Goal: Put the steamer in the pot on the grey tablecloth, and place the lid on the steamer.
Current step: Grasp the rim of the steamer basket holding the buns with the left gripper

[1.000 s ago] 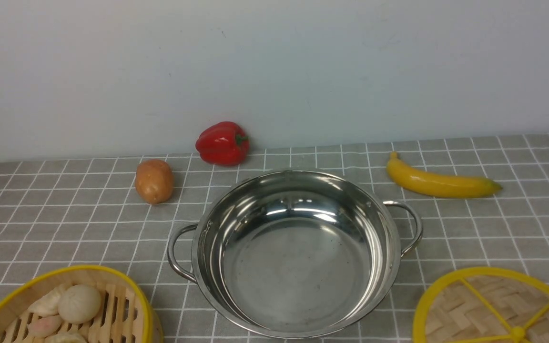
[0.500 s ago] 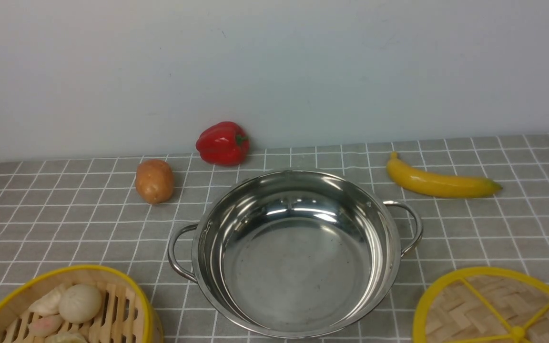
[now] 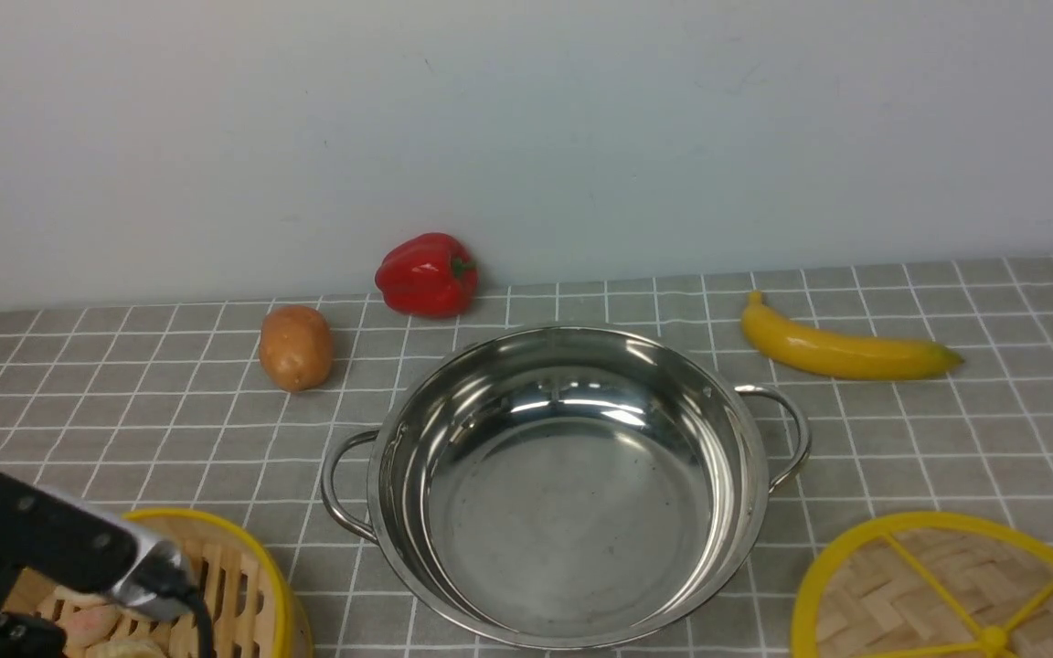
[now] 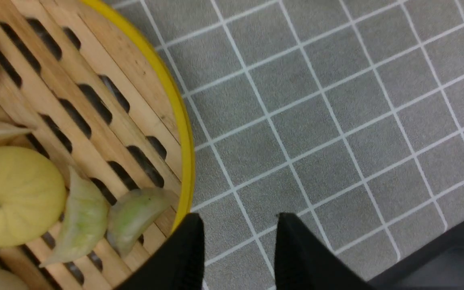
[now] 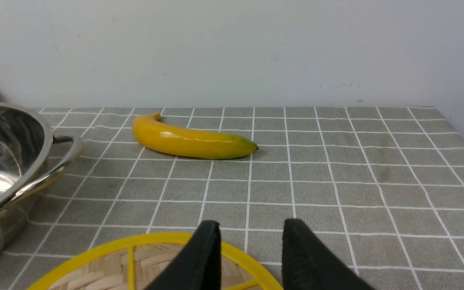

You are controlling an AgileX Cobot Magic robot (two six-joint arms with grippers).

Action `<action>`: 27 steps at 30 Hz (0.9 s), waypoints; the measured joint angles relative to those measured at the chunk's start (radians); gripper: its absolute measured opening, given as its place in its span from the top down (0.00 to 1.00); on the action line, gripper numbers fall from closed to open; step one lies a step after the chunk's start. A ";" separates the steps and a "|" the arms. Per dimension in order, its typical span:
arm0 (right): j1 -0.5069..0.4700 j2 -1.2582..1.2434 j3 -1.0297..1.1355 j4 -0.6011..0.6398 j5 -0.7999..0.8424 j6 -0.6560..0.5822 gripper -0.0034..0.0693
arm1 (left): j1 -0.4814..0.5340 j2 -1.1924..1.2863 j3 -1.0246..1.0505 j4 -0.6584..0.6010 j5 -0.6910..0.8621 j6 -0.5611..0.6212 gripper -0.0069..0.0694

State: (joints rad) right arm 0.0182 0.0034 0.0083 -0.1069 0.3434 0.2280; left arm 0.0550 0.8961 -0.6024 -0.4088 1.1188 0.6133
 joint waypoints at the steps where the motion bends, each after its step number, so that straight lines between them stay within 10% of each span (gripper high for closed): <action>1: 0.000 0.000 0.000 0.000 0.000 0.000 0.62 | 0.000 0.040 0.000 0.001 0.000 0.000 0.59; 27: 0.000 0.000 0.000 0.000 0.000 0.000 0.62 | -0.147 0.317 -0.059 0.151 -0.128 -0.046 0.53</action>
State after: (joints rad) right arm 0.0182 0.0034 0.0083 -0.1069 0.3434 0.2280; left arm -0.0916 1.2127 -0.6614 -0.2583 0.9911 0.5671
